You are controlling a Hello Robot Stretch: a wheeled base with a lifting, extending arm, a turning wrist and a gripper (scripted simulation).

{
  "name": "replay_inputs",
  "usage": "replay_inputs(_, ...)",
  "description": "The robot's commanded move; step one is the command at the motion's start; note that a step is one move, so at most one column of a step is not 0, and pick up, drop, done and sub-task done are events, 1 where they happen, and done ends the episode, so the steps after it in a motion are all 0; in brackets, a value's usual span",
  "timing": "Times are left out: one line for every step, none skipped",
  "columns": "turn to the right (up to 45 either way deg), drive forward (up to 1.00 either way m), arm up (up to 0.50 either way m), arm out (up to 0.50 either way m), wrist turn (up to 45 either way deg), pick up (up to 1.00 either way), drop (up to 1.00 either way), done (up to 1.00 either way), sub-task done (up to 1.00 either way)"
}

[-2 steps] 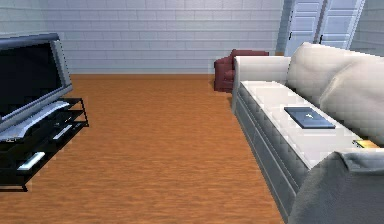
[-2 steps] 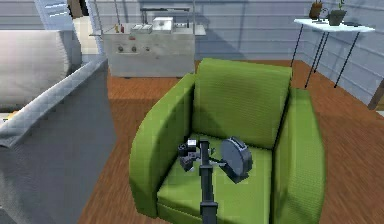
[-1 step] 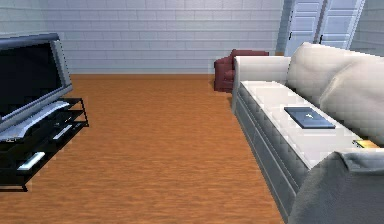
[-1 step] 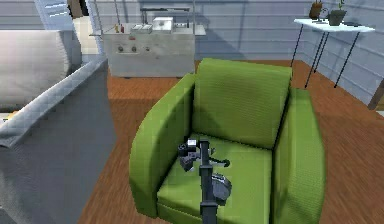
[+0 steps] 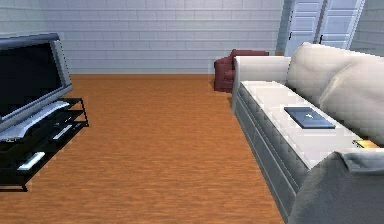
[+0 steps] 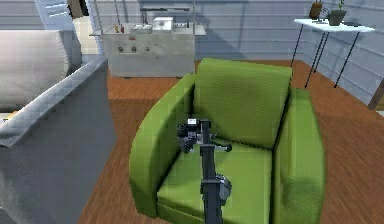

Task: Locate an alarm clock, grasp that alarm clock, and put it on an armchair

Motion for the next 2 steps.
replay_inputs(0.0, 0.00, 0.00, -0.08, 0.0, 0.00, 0.00, 0.00, 0.00)
replay_inputs(0.0, 0.00, 0.00, 0.00, 0.0, 0.00, 0.00, 1.00, 0.00)
